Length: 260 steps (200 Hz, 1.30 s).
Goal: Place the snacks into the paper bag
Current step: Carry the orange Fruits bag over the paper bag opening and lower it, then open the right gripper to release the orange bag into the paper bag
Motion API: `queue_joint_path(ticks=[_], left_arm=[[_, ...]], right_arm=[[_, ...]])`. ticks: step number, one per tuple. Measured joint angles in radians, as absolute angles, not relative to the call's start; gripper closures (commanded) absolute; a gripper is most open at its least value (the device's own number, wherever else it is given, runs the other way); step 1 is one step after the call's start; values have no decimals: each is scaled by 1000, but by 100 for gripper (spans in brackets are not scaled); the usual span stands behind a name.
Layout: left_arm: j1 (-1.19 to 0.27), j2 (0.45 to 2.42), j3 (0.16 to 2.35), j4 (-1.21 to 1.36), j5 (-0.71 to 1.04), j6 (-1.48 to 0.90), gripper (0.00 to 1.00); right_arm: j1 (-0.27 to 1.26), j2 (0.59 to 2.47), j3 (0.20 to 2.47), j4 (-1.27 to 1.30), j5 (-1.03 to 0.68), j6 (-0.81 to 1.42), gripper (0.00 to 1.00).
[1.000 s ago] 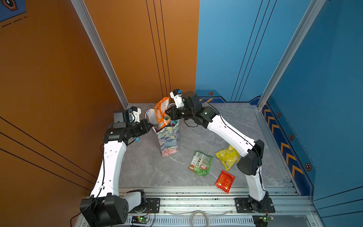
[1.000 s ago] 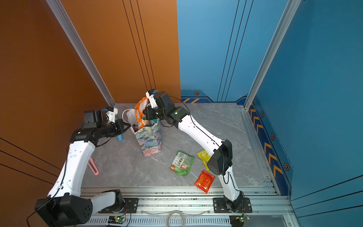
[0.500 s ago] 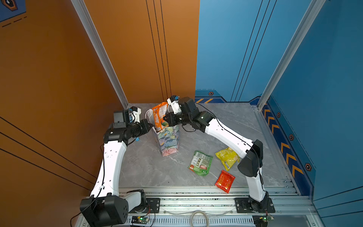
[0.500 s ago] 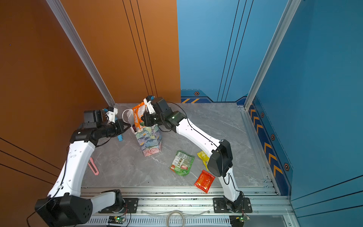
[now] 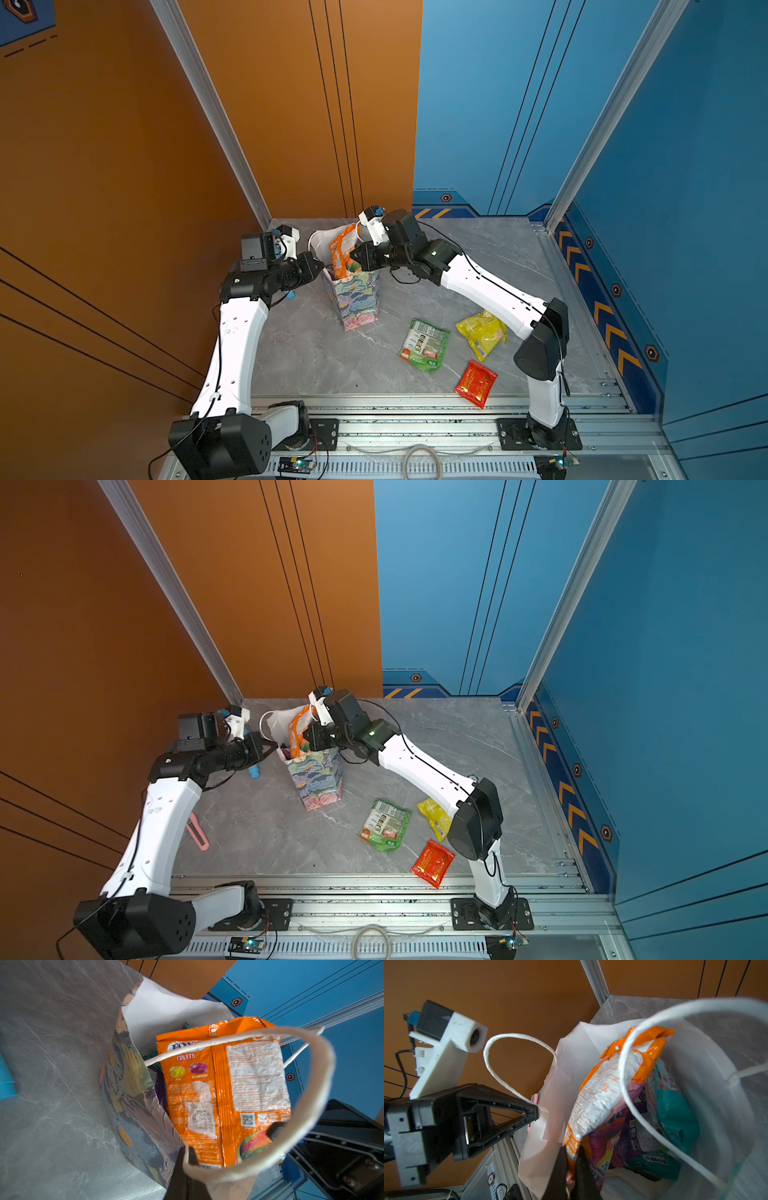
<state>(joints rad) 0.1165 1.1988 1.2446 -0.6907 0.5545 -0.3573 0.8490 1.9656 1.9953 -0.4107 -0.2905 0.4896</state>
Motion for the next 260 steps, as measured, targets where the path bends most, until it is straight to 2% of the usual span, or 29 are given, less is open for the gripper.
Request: queue_joint_path(ticks=[75,138,146,163,177,199,260], left_arm=[[117,1199,1245,-691,555,-357,100],[117,1199,1245,-691,554,-357,100],[117,1199,1245,-691,555,-357,100],[117,1199,1245,-691,555,-357,100],[117,1199,1245,-691,554,-357,100],[117,1199,1245,-689,555,-357,100],[117,1201,1245,-687,554,-357,100]], right_arm=[[849,1949,1996,-398,-297,491,100],[842,2034,2030,-382,-338,518,100],[838,2040,2030,-382,-338,522,92],[825,2041,2022,-380,-337,535,58],[809,2036,2015,-361,-337,544,44],[782,2001,1968,-332,-329,550,39],[725,1765,1735,-281,-283,547,35]])
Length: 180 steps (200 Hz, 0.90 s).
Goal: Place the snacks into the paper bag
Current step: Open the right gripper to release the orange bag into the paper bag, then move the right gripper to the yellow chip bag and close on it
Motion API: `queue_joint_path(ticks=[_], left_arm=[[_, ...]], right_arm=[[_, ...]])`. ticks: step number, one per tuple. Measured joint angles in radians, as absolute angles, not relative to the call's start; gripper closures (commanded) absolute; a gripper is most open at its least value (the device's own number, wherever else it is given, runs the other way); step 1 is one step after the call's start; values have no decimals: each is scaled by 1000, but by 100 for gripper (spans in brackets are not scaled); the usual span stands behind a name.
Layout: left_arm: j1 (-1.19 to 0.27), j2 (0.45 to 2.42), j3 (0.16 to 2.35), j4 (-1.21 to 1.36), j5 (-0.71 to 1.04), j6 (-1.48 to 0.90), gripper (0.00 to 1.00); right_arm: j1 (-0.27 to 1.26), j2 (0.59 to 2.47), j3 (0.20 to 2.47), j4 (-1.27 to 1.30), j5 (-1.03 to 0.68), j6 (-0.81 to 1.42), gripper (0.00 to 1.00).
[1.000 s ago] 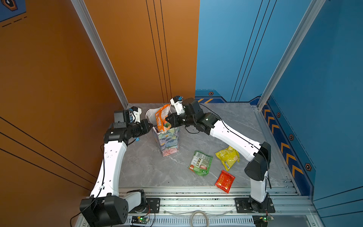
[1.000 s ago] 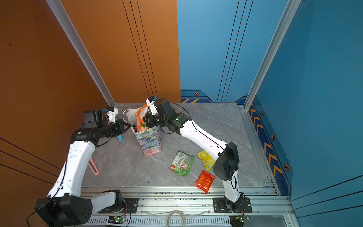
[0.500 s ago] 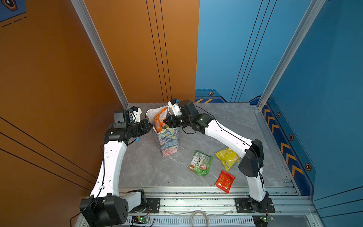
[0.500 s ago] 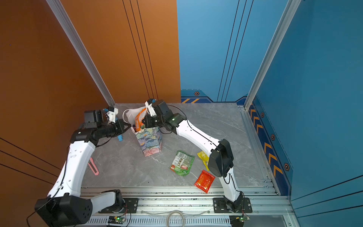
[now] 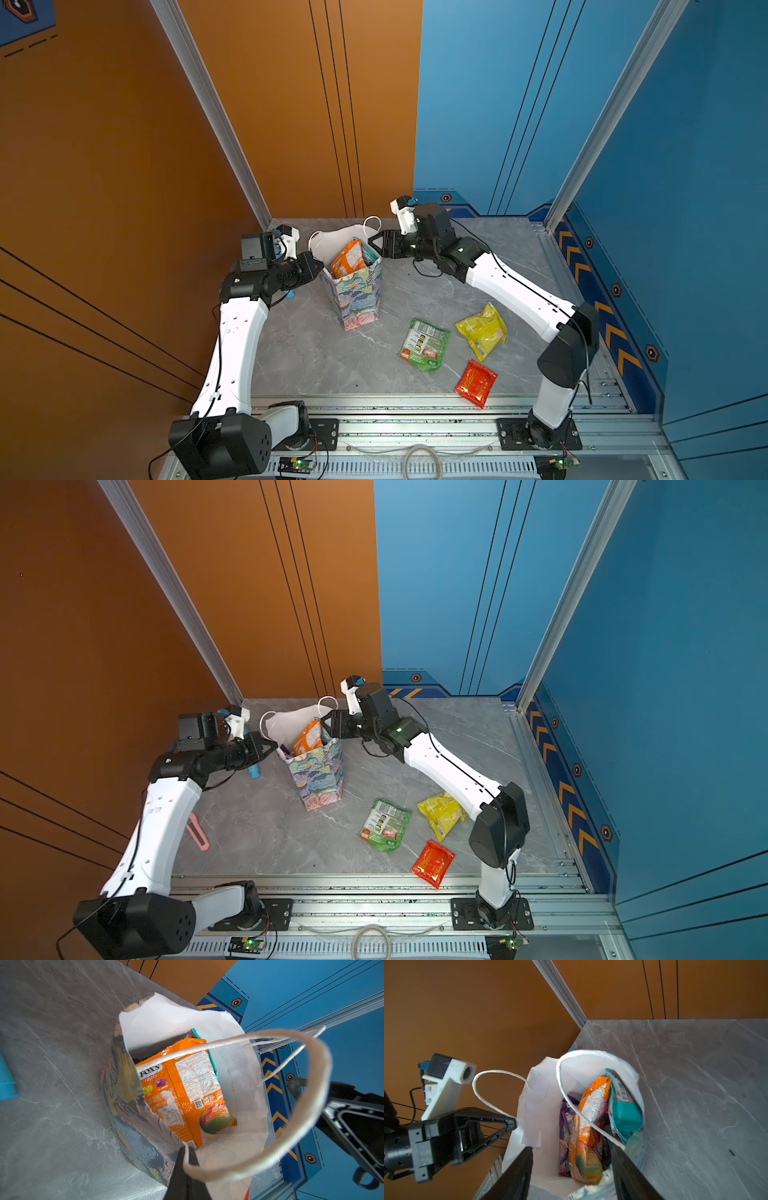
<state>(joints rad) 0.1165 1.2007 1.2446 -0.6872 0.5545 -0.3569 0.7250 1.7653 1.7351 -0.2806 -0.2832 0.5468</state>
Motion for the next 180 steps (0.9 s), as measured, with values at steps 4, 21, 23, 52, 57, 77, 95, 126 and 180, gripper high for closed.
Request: queue_joint_path(ticks=[4,21,23,52,57,77,95,126,180], left_arm=[[117,1201,1245,-687,555,-357,100],[117,1203,1245,-686,554,-357,100],[117,1204,1245,-686,554,-357,100],[117,1205,1245,-683,554,-357,100],[116,1205,1245,-683,554,-357,100],[115,1206,1245,-683,554,-358,100],[114,1207,1245,-682,554,-358,100],[110,1208,1245,-677,554,-358,100],[103,1208,1244,-669,554,-361,100]], right_arm=[[724,1747,1716,-278,-283,546,35],[715,1654,1616,-256,-264,547,34],[714,1644,1603,-256,-264,547,34],[665,1494,1417,-251,-225,548,34],[653,1470,1383,-252,-217,548,34],[593,1376,1254,-276,-173,548,34],[529,1300,1145,-306,-146,555,34],[417,1219,992,-366,-99,568,34],[227,1211,850,-445,-58,570,35]])
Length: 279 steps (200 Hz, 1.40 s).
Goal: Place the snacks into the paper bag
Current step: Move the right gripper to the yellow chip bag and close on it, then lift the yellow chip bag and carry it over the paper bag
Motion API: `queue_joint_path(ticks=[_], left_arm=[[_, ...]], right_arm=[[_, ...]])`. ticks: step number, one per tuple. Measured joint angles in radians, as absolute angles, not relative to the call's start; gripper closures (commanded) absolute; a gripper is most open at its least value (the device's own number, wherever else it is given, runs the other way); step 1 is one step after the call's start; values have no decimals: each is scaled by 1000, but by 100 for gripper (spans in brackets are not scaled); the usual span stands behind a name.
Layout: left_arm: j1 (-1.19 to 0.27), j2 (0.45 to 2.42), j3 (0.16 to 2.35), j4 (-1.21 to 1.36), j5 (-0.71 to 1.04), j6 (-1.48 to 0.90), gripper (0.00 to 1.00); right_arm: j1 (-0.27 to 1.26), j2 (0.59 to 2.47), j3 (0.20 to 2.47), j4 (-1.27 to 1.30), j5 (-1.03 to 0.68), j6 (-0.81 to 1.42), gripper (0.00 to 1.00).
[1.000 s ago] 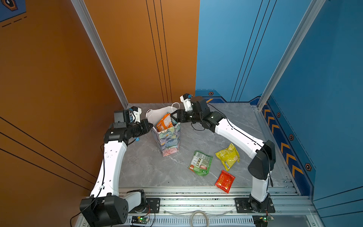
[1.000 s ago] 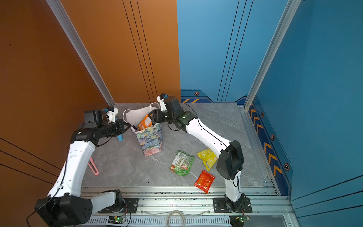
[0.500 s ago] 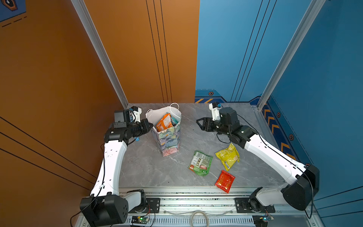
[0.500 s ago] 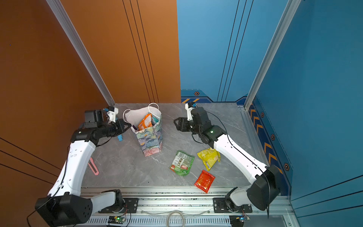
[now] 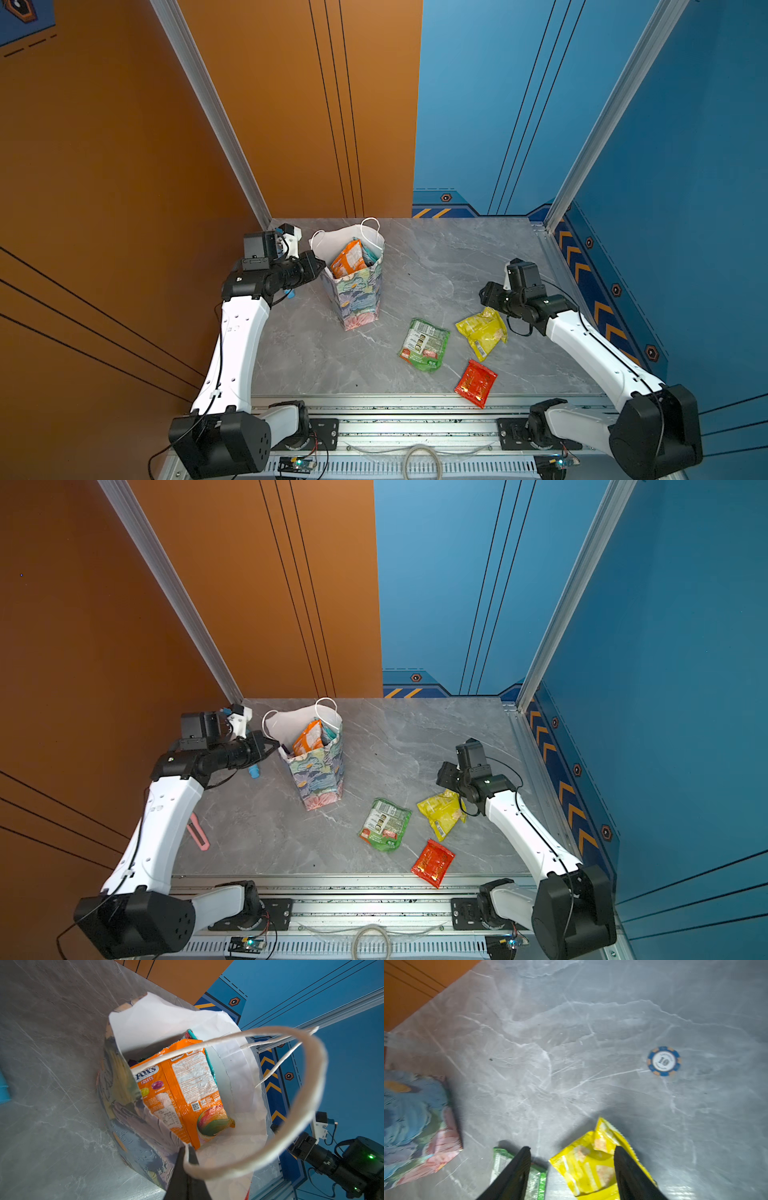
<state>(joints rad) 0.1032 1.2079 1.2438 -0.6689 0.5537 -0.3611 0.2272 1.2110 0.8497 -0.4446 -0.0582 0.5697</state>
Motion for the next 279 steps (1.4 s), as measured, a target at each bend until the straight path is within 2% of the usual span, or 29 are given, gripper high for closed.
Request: queue_joint_path(ticks=[66,85,117,154,165,186,241,279], left_arm=[[103,1208,1234,-653,554,-361,100],[102,1208,1231,-652,554,-362,100],[102,1208,1230,-648,554,-365,100],[102,1208,1230,-646,554,-365,100],[102,1208,1230,-646,554,-365,100],[101,1208,1230,-646,554,-365,100],[97,1208,1230,-646,554,-366,100],[97,1208,1230,-646,554,-368,100]], right_arm=[[185,1330,825,-426,-38,557,41],[184,1362,814,-411,-33,552,46],[183,1402,809,-364,-28,540,60],[182,1444,809,-320,-30,542,82],[182,1449,809,-312,-30,541,86],[182,1451,810,-302,-33,543,100],[184,1441,830,-295,-56,540,100],[219,1353,892,-305,-67,544,100]])
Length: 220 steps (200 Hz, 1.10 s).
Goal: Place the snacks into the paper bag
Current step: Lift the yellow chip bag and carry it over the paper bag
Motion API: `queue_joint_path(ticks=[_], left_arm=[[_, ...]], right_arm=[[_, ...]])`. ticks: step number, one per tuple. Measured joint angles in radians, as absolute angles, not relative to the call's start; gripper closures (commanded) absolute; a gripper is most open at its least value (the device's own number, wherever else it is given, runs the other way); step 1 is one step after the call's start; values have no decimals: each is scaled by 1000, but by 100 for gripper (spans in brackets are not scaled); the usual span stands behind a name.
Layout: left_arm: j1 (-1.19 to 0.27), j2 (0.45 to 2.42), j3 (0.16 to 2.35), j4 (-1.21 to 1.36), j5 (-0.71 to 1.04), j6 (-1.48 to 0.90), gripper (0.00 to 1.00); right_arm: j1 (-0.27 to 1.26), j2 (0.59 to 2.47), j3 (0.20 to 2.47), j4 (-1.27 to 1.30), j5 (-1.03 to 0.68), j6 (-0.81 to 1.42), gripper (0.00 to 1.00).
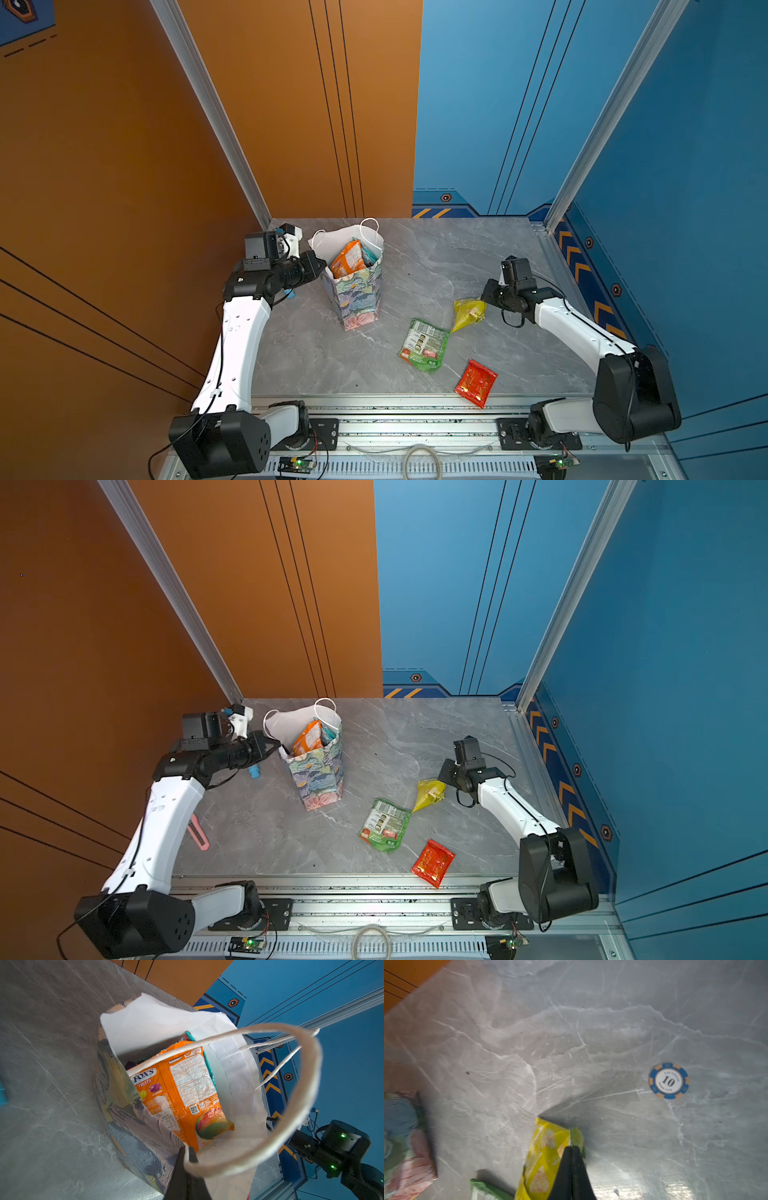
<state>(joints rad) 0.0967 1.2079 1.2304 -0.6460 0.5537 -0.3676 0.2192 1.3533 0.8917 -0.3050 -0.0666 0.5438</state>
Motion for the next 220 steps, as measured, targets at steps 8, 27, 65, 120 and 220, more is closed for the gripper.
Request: queue_joint_path(ticks=[8,27,65,120,220], left_arm=[[97,1208,1230,-646,554,-368,100],[97,1208,1230,-646,554,-368,100],[97,1208,1230,-646,554,-368,100],[91,1208,1230,-646,554,-368,100],[84,1210,1230,-643,554,-368,100]], right_arm=[[231,1328,907,-306,-68,546,100],[257,1283,953,-309,-68,551,100],[324,1258,1052,-316,-67,551,100],[428,1299,1234,-328,-70,551,100],[618,1547,1724,-305,-134,522,100]])
